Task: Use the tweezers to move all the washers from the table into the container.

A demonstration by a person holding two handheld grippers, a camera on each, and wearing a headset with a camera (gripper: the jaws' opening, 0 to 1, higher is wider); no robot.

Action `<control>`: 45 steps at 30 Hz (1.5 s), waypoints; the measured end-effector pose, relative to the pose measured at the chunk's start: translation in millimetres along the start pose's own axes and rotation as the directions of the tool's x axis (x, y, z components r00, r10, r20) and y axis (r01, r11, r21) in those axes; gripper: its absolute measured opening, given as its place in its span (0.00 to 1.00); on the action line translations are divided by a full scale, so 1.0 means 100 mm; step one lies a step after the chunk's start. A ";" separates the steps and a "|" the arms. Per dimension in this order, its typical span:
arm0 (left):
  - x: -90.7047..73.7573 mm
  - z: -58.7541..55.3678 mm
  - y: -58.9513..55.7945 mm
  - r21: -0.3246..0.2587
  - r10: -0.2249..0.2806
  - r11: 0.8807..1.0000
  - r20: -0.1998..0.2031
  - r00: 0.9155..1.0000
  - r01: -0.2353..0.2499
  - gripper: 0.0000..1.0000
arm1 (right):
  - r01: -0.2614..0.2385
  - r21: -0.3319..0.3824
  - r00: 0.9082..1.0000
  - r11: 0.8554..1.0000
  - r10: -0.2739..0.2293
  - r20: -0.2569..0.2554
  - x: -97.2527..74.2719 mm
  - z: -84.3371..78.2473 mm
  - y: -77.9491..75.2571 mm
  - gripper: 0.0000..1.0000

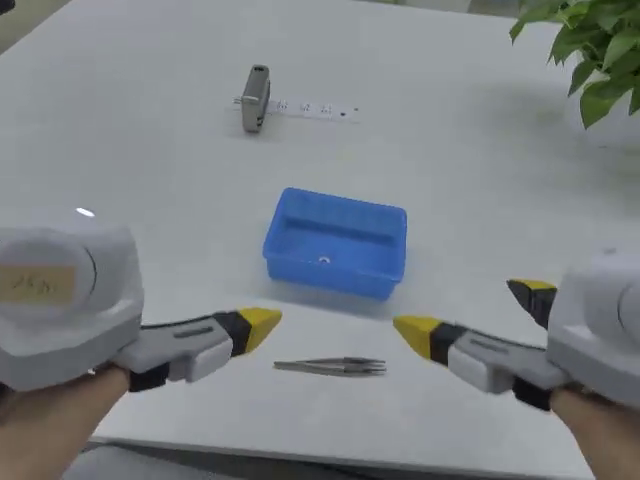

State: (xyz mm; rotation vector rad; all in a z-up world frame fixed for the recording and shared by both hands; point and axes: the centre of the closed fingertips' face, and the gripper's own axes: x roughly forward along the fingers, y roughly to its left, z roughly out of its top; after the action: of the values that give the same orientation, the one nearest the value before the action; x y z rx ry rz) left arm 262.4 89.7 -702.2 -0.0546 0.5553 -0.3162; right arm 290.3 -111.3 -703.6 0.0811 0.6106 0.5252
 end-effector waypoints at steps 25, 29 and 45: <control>-0.09 -0.01 0.25 0.163 0.115 0.980 0.003 0.993 -0.114 0.99 | 0.016 -0.167 1.000 0.986 -0.013 0.021 -0.11 -0.12 -0.12 0.91; -0.11 -0.04 0.26 0.163 0.119 0.980 -0.001 0.993 -0.117 0.99 | 0.029 -0.147 0.999 0.989 -0.026 0.025 -0.12 -0.13 -0.16 0.91; -0.16 -0.01 0.24 0.175 0.125 0.977 0.009 0.992 -0.125 0.99 | 0.048 -0.153 0.999 0.987 -0.044 0.030 -0.18 -0.14 -0.22 0.90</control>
State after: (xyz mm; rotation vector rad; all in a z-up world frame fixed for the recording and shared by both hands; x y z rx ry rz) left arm 255.2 117.9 -698.4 0.1504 0.5287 -0.2414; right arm 279.9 -140.4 -711.0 -0.0714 0.5431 0.5241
